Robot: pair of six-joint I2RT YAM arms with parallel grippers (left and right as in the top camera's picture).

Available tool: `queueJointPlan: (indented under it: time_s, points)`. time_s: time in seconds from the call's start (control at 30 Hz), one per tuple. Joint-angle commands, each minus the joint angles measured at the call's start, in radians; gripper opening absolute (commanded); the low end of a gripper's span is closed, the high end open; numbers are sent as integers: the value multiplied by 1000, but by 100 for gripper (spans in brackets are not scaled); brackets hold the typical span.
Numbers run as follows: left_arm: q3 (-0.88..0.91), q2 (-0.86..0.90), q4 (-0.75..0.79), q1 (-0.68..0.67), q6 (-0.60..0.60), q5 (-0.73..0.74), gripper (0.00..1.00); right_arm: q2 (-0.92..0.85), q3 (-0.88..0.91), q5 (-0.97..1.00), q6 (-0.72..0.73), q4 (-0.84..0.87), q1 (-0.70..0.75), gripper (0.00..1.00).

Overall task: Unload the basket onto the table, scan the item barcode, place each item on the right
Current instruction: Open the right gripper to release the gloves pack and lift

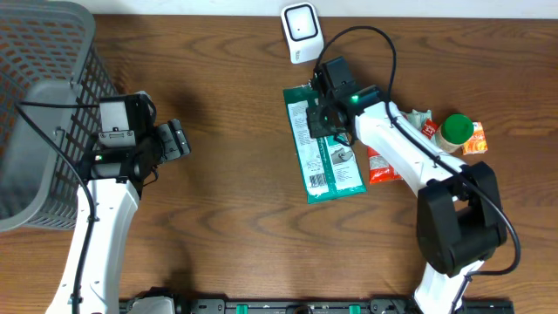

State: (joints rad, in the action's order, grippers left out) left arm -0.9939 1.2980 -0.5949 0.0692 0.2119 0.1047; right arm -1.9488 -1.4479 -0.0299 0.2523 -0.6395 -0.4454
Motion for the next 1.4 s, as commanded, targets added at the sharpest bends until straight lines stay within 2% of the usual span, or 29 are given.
queueJointPlan:
  time_s: [0.0,0.13,0.37,0.7,0.8,0.9,1.0,1.07,1.13,1.23,1.37]
  points:
    - [-18,-5,0,3,-9,-9,84,-69,-6,-1,-6,54,8,1]
    - [-18,-5,0,3,-8,-9,83,-123,-6,9,-6,93,8,1]
    - [-18,-5,0,3,-8,-9,84,-127,-7,150,-6,62,29,1]
    - [-18,-5,0,3,-9,-9,83,-119,-7,153,-6,-12,80,1]
    - [-18,-5,0,3,-8,-9,83,-104,-7,134,-16,-1,86,1]
    - [-18,-5,0,3,-9,-9,83,-70,-8,4,-138,20,85,1]
    - [-18,-5,0,3,-8,-9,83,-34,-8,-79,-176,8,85,4]
    - [-18,-5,0,3,-9,-9,83,-2,-8,-84,-177,-6,85,11]
    - [-18,-5,0,3,-8,-9,83,29,-8,-83,-192,-17,85,25]
    - [-18,-5,0,3,-8,-9,84,66,-8,-62,-206,-37,86,99]
    - [-18,-5,0,3,-9,-9,83,75,-8,-50,-206,-49,85,99]
